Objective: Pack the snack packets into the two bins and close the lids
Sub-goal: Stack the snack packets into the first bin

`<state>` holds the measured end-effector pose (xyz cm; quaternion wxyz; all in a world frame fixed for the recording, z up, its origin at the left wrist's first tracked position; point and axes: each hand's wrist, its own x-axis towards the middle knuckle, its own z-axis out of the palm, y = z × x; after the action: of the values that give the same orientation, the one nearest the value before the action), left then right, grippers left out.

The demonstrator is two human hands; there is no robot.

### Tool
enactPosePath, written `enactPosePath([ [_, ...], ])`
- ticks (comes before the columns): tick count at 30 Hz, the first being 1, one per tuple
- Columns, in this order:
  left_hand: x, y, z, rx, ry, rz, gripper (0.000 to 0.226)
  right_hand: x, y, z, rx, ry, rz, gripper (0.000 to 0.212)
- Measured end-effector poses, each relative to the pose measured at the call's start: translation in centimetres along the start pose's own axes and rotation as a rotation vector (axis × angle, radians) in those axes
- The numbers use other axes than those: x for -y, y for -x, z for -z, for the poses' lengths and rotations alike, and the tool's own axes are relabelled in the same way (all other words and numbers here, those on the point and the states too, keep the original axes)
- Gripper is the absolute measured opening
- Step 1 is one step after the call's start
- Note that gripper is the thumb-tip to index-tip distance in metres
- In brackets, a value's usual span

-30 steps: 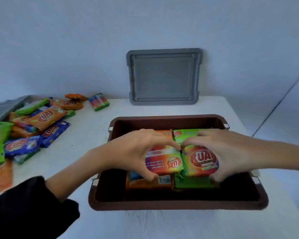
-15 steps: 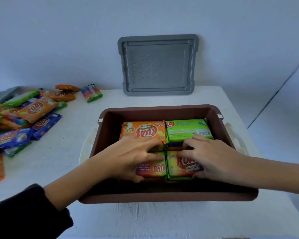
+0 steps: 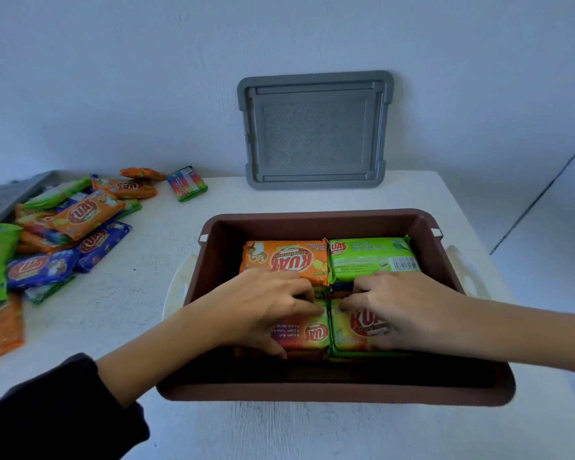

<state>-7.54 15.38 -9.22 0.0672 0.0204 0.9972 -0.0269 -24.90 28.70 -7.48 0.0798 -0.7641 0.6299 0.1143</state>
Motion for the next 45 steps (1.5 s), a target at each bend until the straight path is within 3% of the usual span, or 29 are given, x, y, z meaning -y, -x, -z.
enactPosePath([
  [8,3.5,3.2,4.3,-0.303,0.391,0.268,0.041,-1.1,-2.6,5.9,-0.26,-0.266,0.002,0.044],
  [13,8.0,7.5,5.4,-0.505,0.357,0.527,0.025,-0.1,-9.3,9.7,-0.424,-0.316,0.082,0.043],
  [17,12.5,11.4,4.9,-0.602,0.297,0.765,0.026,1.6,-16.2,12.0,-0.502,-0.318,0.137,0.045],
  [23,20.6,16.4,2.7,-0.498,0.295,1.12,0.047,3.6,-27.6,13.7,-0.495,-0.314,0.115,0.051],
  [29,27.2,18.3,-2.3,-0.293,0.378,1.318,0.073,4.1,-38.9,11.5,-0.334,-0.34,0.011,0.056],
  [32,28.7,18.0,-4.6,-0.204,0.435,1.331,0.082,3.9,-43.0,8.8,-0.228,-0.287,-0.051,0.057],
  [35,29.4,17.6,-6.6,-0.224,0.43,1.316,0.078,3.7,-45.2,5.9,-0.12,-0.244,-0.146,0.066],
  [40,29.4,17.5,-7.5,-0.321,0.361,1.308,0.068,3.3,-45.1,3.6,-0.143,-0.237,-0.168,0.053],
  [45,28.6,17.1,-7.2,-0.228,0.332,1.286,0.076,3.5,-42.6,3.4,-0.056,-0.23,-0.139,0.067],
])
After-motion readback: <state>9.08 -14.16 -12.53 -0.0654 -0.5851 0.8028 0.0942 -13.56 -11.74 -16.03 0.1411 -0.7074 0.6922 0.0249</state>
